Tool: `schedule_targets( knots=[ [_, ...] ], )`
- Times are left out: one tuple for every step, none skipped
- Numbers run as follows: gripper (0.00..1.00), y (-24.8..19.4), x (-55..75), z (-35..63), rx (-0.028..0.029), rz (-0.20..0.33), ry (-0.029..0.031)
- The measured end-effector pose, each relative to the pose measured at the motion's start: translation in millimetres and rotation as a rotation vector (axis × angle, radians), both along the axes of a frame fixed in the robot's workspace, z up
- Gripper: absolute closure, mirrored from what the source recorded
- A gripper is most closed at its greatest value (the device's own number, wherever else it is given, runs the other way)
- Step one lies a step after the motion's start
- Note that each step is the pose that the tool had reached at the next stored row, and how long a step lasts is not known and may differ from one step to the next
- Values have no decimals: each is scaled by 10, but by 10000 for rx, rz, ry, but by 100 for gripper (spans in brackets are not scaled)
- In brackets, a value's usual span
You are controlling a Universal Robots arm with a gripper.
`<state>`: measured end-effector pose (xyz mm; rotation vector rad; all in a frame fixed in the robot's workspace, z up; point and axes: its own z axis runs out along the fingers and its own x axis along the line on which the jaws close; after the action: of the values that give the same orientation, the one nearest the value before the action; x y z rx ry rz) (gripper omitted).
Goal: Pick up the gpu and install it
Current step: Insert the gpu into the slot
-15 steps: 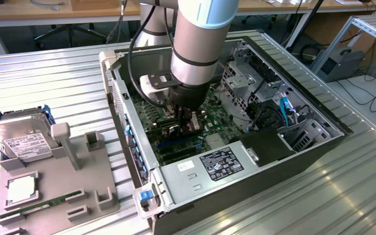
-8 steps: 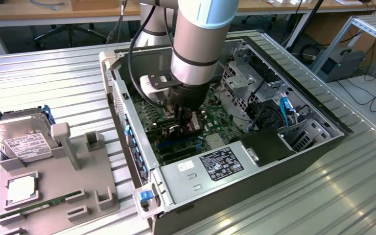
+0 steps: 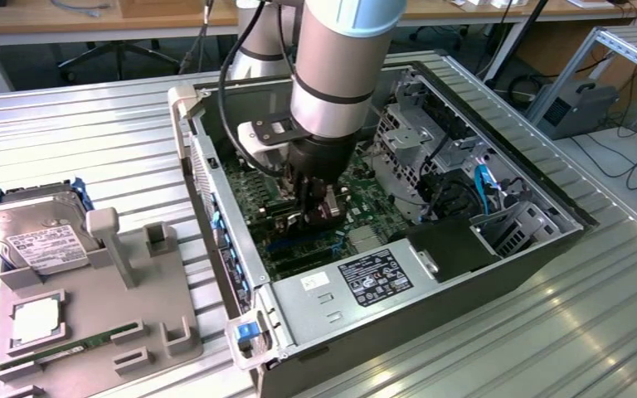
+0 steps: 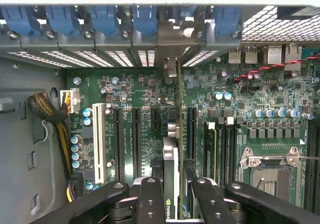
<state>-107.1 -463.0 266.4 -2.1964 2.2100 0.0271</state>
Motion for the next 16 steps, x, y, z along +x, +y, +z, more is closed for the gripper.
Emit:
schedule_targets(
  knots=[
    [74, 0, 0, -17, -12, 17, -3],
    [74, 0, -1, -28, -15, 18, -4],
    [74, 0, -1, -28, -15, 18, -4],
    [74, 0, -1, -29, -13, 18, -5],
    [74, 0, -1, -30, -11, 18, -6],
    [74, 0, -1, -33, -10, 18, -6],
    [74, 0, -1, -49, -14, 19, -9],
    [74, 0, -1, -51, -14, 18, -10],
    [74, -1, -1, -51, -14, 19, -10],
    [74, 0, -1, -51, -14, 19, -10],
    [74, 0, -1, -52, -13, 18, -11],
    [74, 0, -1, -52, -12, 18, -12],
    [74, 0, -1, -52, -12, 18, -12],
    [74, 0, -1, -52, -12, 18, -12],
    [74, 0, -1, -53, -11, 15, -12],
    [74, 0, -1, -53, -12, -34, -11]
  ],
)
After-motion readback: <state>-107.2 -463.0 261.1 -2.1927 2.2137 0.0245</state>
